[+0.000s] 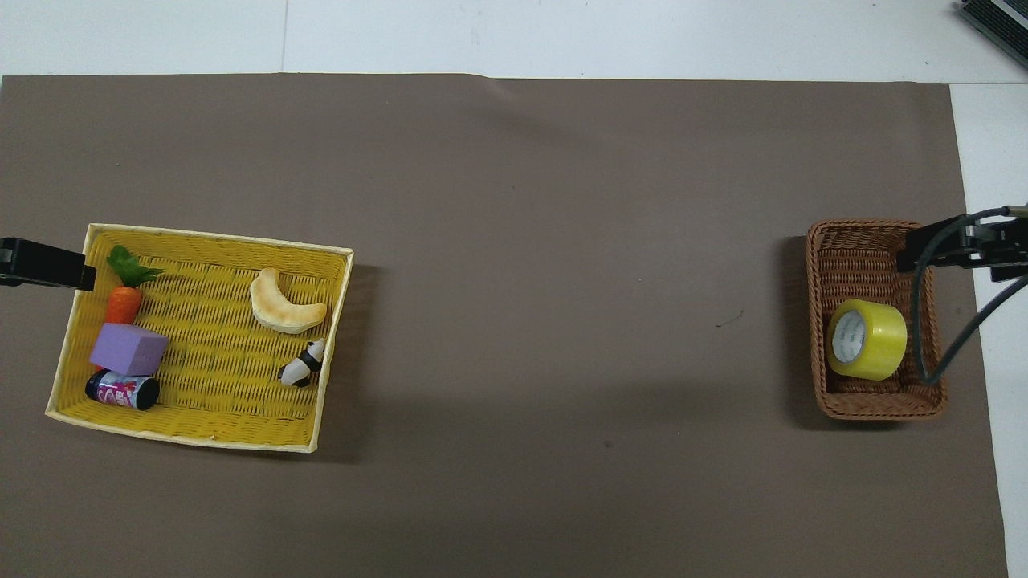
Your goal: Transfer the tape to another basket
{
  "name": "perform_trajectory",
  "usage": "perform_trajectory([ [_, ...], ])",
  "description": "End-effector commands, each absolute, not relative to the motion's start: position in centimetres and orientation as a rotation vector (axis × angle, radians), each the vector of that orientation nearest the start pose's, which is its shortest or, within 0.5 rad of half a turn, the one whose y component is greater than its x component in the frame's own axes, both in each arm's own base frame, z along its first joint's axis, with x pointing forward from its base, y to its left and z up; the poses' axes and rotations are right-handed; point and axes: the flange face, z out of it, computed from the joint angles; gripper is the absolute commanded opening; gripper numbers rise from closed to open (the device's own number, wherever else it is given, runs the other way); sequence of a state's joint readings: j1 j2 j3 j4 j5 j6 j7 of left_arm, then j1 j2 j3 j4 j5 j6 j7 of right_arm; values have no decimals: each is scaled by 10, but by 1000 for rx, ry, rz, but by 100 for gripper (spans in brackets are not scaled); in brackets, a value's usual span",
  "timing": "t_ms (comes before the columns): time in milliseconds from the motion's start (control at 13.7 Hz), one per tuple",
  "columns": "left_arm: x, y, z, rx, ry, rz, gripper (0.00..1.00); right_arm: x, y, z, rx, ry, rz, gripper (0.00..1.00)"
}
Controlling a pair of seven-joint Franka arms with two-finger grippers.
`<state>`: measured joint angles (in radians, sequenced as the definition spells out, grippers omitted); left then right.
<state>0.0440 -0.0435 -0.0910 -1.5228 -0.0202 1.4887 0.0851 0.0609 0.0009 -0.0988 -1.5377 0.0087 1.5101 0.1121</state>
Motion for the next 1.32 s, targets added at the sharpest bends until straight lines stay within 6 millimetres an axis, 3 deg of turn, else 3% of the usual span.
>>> perform_trajectory([
  [0,530,-26,667,-3161,216,-25,100,520,-11,616,-3127,307,106,100],
  [73,530,-26,667,-3161,216,-25,100,511,-11,602,-3124,289,150,100],
  [219,529,-26,668,-3161,216,-27,100,505,-17,601,-3122,238,227,100],
  [438,529,-26,668,-3161,216,-28,100,523,-24,623,-3126,208,126,100],
  [658,530,-26,667,-3161,216,-25,100,509,-28,657,-3124,215,66,100],
  [1242,529,-26,667,-3161,216,-25,100,509,-26,662,-3125,230,23,100],
])
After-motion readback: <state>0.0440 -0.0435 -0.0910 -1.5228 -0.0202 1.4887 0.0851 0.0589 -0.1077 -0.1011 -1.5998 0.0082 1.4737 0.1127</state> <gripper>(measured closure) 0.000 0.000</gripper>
